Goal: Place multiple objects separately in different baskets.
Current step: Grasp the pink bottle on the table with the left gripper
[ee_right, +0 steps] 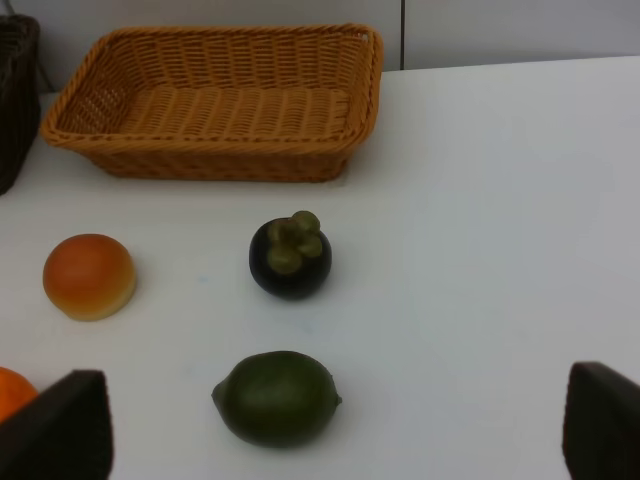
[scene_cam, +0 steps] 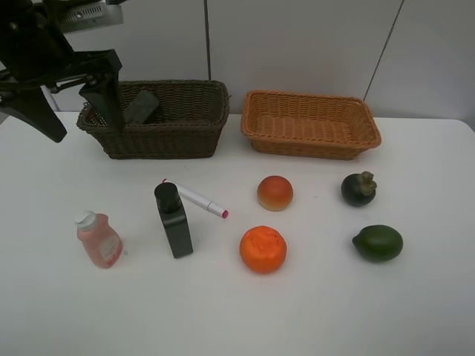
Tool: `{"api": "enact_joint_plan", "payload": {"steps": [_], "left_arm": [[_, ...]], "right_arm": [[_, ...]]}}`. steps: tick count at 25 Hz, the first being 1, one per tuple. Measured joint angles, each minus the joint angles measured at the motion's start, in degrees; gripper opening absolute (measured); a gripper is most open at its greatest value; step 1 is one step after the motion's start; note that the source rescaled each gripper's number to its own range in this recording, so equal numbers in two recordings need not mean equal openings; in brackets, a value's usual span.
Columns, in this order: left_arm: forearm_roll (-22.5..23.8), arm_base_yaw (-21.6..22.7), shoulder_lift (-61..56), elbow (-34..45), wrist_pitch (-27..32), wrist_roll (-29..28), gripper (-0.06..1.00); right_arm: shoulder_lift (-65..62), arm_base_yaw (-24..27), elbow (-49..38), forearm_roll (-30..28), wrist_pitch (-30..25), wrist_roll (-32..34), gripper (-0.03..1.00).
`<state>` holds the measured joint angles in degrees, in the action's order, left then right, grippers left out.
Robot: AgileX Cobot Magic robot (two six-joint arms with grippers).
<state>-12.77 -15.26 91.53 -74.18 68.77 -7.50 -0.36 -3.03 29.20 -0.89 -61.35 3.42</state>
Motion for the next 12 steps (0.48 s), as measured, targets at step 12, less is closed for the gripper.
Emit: {"api": "enact_joint_plan", "payload": {"steps": [12], "left_arm": [[8.05, -4.23, -17.38, 21.39, 0.00, 1.38, 1.00]], "right_arm": [[0.00, 0.00, 0.00, 0.00, 0.00, 0.00, 1.00]]}}
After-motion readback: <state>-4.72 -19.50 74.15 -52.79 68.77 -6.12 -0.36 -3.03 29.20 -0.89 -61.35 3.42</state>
